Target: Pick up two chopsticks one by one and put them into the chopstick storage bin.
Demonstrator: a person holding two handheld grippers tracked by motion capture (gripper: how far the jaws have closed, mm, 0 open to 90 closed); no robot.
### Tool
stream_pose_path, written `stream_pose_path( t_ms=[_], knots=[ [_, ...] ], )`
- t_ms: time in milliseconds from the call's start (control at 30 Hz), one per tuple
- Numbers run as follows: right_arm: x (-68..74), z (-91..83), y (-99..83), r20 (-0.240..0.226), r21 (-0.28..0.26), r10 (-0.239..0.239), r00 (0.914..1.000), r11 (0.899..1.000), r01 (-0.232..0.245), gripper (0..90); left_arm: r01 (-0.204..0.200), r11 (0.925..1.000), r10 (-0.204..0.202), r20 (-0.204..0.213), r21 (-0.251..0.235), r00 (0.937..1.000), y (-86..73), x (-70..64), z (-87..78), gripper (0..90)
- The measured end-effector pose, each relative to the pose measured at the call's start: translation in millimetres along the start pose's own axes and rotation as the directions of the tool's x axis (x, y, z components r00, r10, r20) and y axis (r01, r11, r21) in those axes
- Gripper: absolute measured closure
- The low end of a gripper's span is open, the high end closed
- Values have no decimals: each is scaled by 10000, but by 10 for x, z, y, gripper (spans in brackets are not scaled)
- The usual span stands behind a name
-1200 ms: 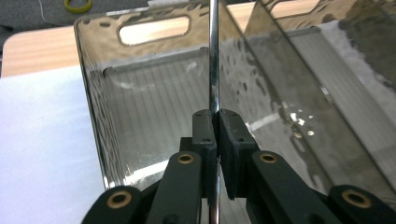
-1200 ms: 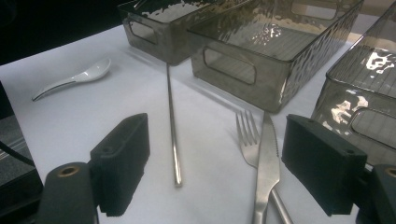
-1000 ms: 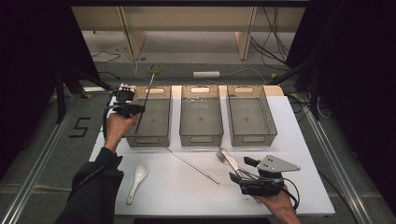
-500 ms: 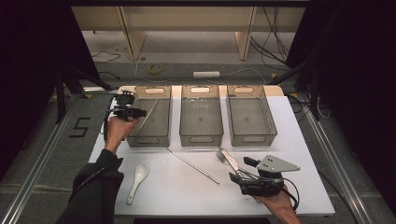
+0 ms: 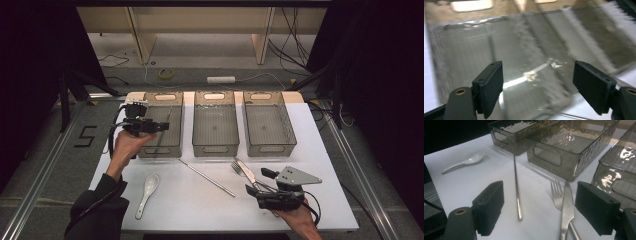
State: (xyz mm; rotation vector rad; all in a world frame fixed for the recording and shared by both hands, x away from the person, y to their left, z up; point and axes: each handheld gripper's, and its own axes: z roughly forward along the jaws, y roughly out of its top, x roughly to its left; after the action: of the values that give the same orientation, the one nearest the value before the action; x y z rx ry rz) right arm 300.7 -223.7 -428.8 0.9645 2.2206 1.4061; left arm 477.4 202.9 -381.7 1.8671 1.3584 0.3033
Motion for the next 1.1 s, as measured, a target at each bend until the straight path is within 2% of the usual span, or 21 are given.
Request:
stream_pose_path(
  t_ms=[33, 67, 100, 167, 267, 333, 433, 500, 533, 567, 700, 800, 867, 933, 1033, 1067, 1100],
  knots=[
    [-4, -3, 0, -6, 4, 22, 10000, 10000, -22, 241, -44, 9999, 46, 156, -118, 9999, -27, -57, -29, 243],
    [-6, 1, -1, -3, 12, 45, 10000, 10000, -45, 242, -559, 9984, 562, 229, -114, 9982, -75, -174, -67, 243],
    [-7, 2, -1, -2, 37, 53, 10000, 10000, -53, 241, -559, 9984, 562, 229, -114, 9982, -75, -174, -67, 243],
    [1, 1, 0, -10, 5, 19, 10000, 10000, -19, 242, -839, 9963, 844, 317, -166, 9959, -121, -290, -92, 247],
    [5, -1, 2, -18, 8, 11, 10000, 10000, -11, 241, -1520, 9884, 1522, 570, -73, 9867, -193, -468, -101, 244],
    [2, 1, -1, -18, 20, 29, 10000, 10000, -29, 241, -2006, 9796, 1985, 883, 155, 9761, -240, -574, -84, 234],
    [3, 0, -2, -23, 25, 26, 10000, 10000, -26, 241, -2887, 9558, 2820, 1045, 553, 9537, -298, -711, -57, 225],
    [3, 0, -2, -28, 29, 27, 10000, 10000, -27, 241, -3130, 9473, 3030, 1263, 679, 9446, -321, -777, -46, 225],
    [3, 1, -2, -20, 33, 30, 10000, 10000, -30, 241, -3364, 9380, 3226, 1453, 831, 9353, -339, -832, -34, 225],
    [3, 2, -2, -17, 41, 41, 10000, 10000, -41, 241, -3364, 9380, 3226, 1453, 831, 9353, -339, -832, -34, 225],
    [6, 3, -2, -19, 42, 38, 10000, 10000, -38, 241, -3772, 9209, 3573, 1738, 983, 9177, -380, -911, 1, 226],
    [6, 2, -3, -10, 54, 38, 10000, 10000, -38, 241, -3831, 9168, 3613, 1748, 1123, 9159, -408, -959, 33, 237],
    [6, 2, -3, -11, 49, 41, 10000, 10000, -41, 241, -3776, 9187, 3555, 1742, 1159, 9183, -426, -999, 53, 242],
    [5, 2, -3, -6, 50, 33, 10000, 10000, -33, 241, -3825, 9165, 3584, 1839, 1175, 9153, -447, -1043, 77, 261],
    [6, 2, -3, -12, 48, 36, 10000, 10000, -36, 241, -3875, 9134, 3634, 1793, 1244, 9142, -483, -1104, 123, 324],
    [6, 2, -3, -12, 48, 36, 10000, 10000, -36, 241, -3827, 9156, 3599, 1729, 1236, 9168, -497, -1123, 139, 324],
    [6, 2, -3, -14, 47, 37, 10000, 10000, -37, 242, -3751, 9190, 3535, 1675, 1212, 9203, -509, -1138, 156, 364]
  ],
)
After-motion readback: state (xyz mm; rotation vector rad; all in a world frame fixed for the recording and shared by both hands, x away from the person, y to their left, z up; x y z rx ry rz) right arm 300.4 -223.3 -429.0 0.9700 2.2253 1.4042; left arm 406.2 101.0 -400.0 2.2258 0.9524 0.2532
